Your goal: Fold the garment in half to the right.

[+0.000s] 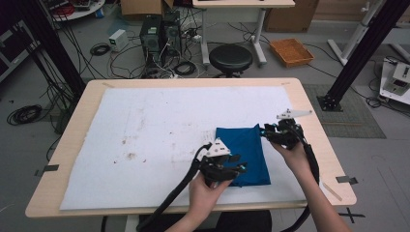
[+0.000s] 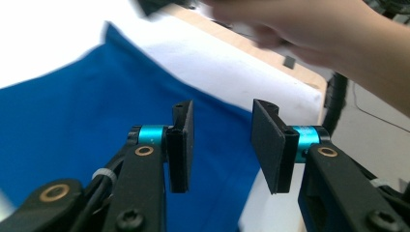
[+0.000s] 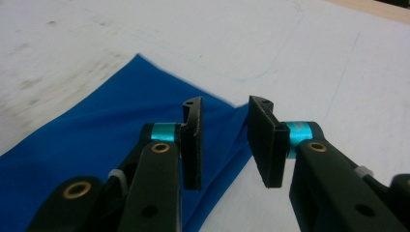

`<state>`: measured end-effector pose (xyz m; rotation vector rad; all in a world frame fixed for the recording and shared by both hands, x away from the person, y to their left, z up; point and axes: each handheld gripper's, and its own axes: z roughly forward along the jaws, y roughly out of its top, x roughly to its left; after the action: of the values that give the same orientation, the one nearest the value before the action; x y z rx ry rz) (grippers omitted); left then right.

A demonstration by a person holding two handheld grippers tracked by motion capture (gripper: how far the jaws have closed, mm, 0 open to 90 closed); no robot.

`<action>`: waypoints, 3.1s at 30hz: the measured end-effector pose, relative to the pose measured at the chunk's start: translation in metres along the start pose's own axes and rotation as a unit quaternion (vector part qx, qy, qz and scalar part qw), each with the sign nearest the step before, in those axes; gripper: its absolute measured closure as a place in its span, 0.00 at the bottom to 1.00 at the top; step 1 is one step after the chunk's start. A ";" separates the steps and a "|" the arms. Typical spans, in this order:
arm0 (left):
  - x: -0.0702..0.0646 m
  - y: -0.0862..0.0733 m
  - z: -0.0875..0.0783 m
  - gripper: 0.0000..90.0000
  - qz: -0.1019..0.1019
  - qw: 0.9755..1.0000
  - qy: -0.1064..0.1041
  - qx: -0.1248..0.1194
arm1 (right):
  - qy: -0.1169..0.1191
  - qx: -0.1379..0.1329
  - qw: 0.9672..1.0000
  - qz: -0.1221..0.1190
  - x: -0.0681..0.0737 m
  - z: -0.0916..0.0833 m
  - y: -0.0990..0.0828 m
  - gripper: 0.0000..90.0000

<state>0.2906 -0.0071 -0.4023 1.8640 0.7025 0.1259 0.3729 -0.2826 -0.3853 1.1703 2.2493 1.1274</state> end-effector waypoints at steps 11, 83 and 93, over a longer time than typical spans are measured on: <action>0.032 -0.010 -0.065 0.67 -0.004 0.998 0.057 -0.004 | 0.043 -0.035 0.997 0.046 0.049 -0.057 -0.078 0.65; 0.111 -0.016 -0.130 0.47 -0.023 0.986 0.163 -0.032 | -0.027 -0.059 0.995 0.077 -0.032 0.000 -0.027 0.48; 0.133 -0.011 -0.161 0.42 0.015 0.980 0.193 -0.036 | -0.016 -0.074 0.995 0.063 -0.038 -0.032 -0.041 0.43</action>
<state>0.3301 0.1961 -0.3778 1.7980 0.9206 0.5378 0.3548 -0.3428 -0.3995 1.2737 2.0542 1.2891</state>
